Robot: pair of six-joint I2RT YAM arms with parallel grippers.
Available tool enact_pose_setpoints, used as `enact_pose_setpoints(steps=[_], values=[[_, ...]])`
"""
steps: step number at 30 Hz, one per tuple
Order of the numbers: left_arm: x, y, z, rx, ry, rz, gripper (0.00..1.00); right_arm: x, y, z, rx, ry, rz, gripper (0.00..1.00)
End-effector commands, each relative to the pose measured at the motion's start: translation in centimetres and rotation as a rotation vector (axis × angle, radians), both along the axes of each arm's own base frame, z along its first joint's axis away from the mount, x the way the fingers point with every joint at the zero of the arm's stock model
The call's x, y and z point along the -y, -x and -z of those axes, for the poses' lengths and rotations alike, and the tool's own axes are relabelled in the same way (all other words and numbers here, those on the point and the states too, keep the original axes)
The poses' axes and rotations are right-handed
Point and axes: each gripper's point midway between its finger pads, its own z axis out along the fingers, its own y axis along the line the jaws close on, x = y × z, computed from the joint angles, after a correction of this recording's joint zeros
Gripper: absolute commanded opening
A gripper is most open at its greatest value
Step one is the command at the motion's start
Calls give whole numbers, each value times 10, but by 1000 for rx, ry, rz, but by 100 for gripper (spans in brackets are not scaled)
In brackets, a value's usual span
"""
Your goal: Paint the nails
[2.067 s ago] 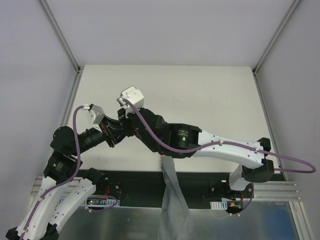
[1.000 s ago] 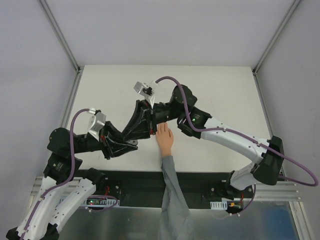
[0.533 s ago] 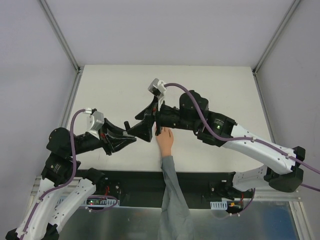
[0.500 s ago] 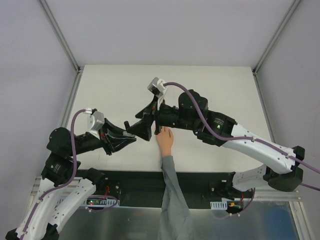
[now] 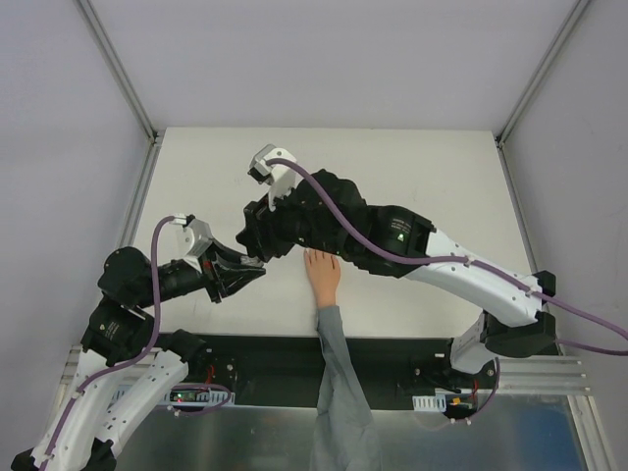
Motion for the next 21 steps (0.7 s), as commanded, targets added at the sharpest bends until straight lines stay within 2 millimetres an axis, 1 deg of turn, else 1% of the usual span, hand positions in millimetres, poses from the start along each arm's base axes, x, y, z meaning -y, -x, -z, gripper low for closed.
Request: enact_pose_setpoints(steps=[1,2,4,6,8,10,11,13,14,15,16,17,18,19,20,21], values=[[-3,0,-12,72,-3,-18,0,8,-5,-5,42,60,47,47],[-4,-1,-12,72,-4,-21,0,6,-5,-1,40,70,43,43],[-4,-1,-13,77,-4,-25,0,4,-2,-1,38,71,29,42],[-5,-1,-13,76,-5,-27,0,2,1,0,32,71,13,38],[-5,-2,-13,75,-5,-30,0,1,4,2,23,72,-2,32],[-5,-2,-14,70,-2,-38,0,2,6,4,13,72,-10,30],[-6,-3,-14,70,-1,-41,0,1,8,7,8,73,-23,27],[-6,-4,-17,68,3,-48,0,5,9,5,7,61,-25,25],[-6,-4,-17,64,4,-50,0,3,10,11,3,61,-28,21],[-6,-4,-17,63,5,-53,0,4,11,11,2,53,-27,19],[-6,-5,-17,53,6,-56,0,10,12,3,8,26,-27,15],[-6,-6,-17,57,7,-59,0,8,13,-1,13,-2,-30,10],[-6,-5,-17,53,7,-56,0,9,14,5,8,1,-36,10],[-6,-6,-17,52,8,-56,0,10,16,-3,15,-35,-41,10],[-5,-6,-17,53,10,-56,0,11,16,-5,17,-43,-41,25],[-5,-6,-15,47,9,-53,0,11,16,-4,17,-43,-41,36]])
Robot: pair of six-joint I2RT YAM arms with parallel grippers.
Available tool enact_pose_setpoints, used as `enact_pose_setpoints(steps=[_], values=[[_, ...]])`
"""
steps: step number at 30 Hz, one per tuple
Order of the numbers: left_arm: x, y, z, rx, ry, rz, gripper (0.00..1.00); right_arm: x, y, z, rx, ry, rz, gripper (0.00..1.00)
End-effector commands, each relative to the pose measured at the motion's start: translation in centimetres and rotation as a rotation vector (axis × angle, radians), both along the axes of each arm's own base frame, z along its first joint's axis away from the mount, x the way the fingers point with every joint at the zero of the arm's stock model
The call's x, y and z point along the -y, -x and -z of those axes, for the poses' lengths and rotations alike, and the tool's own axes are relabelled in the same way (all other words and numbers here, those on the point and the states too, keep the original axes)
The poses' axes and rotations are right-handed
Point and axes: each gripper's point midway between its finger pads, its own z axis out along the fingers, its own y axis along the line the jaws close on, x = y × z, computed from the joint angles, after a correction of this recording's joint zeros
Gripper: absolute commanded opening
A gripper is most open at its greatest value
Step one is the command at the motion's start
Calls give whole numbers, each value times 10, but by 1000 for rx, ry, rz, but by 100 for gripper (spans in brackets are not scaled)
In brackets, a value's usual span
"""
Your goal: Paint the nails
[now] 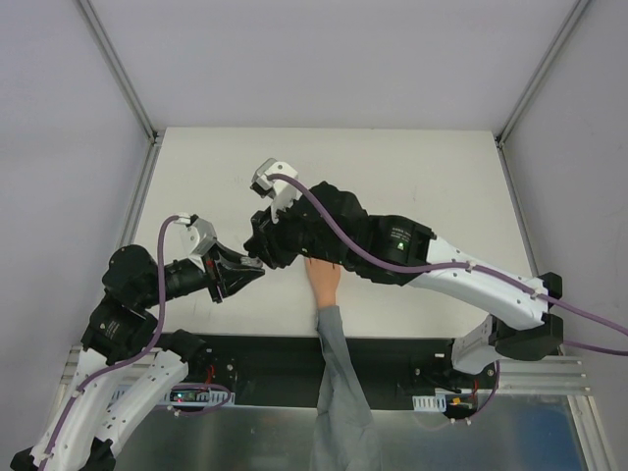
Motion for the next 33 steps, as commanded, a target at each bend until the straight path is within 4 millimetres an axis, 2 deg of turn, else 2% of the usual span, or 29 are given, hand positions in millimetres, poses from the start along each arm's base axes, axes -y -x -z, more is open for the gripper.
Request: enact_pose_setpoints(steps=[1,2,4,7,12,21,22,30,33], values=[[-1,-1,-32,94,54,-12,0,13,7,-26,19,-86,-13,42],[0,0,-31,89,53,-8,0,14,7,-28,22,-90,-13,50],[0,1,-31,91,54,-4,0,16,6,-31,24,-99,-4,60],[0,2,-32,94,56,3,0,18,5,-32,23,-103,3,64],[1,4,-32,96,55,11,0,17,10,-31,2,-107,-26,63],[0,6,-33,104,58,19,0,13,13,-28,-48,-123,-56,50],[0,6,-32,102,57,17,0,13,13,-28,-50,-125,-60,45],[1,7,-33,104,57,25,0,14,10,-27,-47,-125,-45,33],[1,7,-32,104,55,23,0,14,10,-29,-42,-130,-48,26]])
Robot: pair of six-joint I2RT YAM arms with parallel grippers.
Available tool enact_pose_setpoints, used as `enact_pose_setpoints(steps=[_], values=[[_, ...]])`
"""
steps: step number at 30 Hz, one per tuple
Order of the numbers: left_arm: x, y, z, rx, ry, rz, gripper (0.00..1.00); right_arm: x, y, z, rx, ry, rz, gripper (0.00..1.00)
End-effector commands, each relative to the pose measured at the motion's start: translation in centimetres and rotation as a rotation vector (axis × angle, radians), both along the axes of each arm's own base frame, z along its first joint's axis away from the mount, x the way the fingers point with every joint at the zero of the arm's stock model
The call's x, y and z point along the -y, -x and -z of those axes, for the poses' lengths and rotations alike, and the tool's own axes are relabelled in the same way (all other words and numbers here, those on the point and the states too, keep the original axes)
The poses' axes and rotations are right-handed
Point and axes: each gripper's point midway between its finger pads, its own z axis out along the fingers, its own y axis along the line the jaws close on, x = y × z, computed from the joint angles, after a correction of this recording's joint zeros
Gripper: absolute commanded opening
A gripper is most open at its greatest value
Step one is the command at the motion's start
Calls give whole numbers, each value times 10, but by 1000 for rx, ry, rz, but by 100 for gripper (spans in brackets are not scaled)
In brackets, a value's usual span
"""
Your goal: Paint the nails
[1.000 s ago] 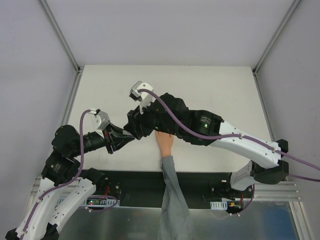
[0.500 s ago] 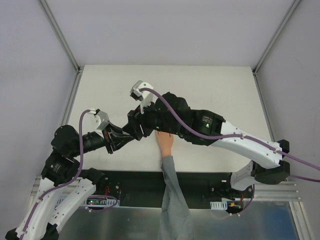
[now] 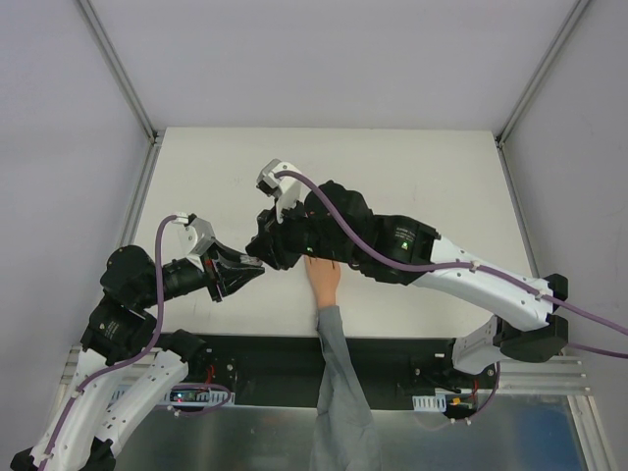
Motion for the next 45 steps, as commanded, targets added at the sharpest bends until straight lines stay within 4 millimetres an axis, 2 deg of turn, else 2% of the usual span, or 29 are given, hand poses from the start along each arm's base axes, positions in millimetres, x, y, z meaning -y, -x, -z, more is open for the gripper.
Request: enact_pose_setpoints(steps=[1,6,9,27,34,45], values=[[0,9,-26,82,43,28,0,8,3,-34,24,-96,-6,21],[0,6,-24,77,41,16,0,12,1,-36,36,-94,3,6],[0,5,-23,75,39,16,0,17,0,-39,46,-97,25,0],[4,8,-18,61,31,48,0,19,3,-43,53,-116,26,1],[5,8,-18,55,29,60,0,11,4,-44,50,-120,9,0],[5,4,-17,55,24,49,0,22,4,-42,54,-114,24,0]])
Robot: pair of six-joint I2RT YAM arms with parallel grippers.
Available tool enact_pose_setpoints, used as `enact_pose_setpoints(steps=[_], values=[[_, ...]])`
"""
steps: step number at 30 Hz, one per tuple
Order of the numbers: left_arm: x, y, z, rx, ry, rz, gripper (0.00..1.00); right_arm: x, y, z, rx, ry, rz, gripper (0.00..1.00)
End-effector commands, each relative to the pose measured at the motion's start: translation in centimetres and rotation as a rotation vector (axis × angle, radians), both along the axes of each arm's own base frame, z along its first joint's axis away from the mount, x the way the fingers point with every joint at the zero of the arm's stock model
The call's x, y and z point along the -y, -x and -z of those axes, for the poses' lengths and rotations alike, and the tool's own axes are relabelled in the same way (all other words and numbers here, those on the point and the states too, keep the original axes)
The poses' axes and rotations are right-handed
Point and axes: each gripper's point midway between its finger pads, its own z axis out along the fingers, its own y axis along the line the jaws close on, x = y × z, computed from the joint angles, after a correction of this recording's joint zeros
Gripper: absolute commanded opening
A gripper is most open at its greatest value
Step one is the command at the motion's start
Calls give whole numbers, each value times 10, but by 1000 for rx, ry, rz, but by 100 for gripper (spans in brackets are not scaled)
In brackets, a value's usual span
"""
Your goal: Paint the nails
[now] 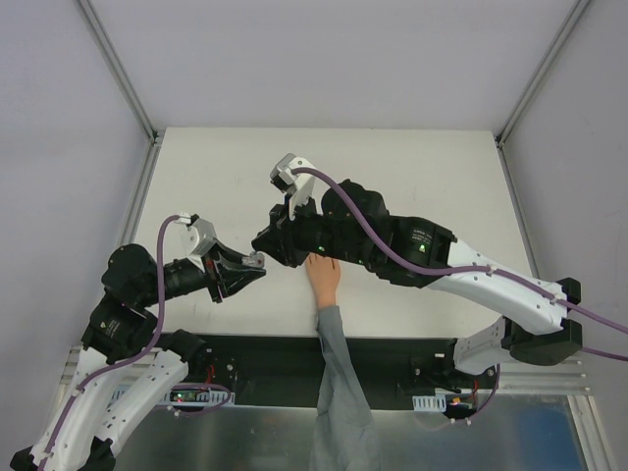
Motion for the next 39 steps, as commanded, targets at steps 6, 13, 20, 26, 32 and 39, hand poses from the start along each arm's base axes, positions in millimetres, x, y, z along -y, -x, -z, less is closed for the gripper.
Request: enact_pose_setpoints(steps=[6,13,20,26,32,39], values=[[3,-1,-16,55,23,16,0,15,1,-21,33,-60,22,0],[2,0,-17,57,25,15,0,20,2,-22,34,-66,27,1],[2,-1,-17,55,24,12,0,20,2,-23,37,-74,28,1],[3,0,-14,50,23,18,0,20,0,-27,42,-89,37,0],[2,-2,-14,52,23,6,0,17,-3,-27,46,-88,52,0],[-15,-24,-16,74,33,-177,0,45,-41,-1,3,-30,244,0]])
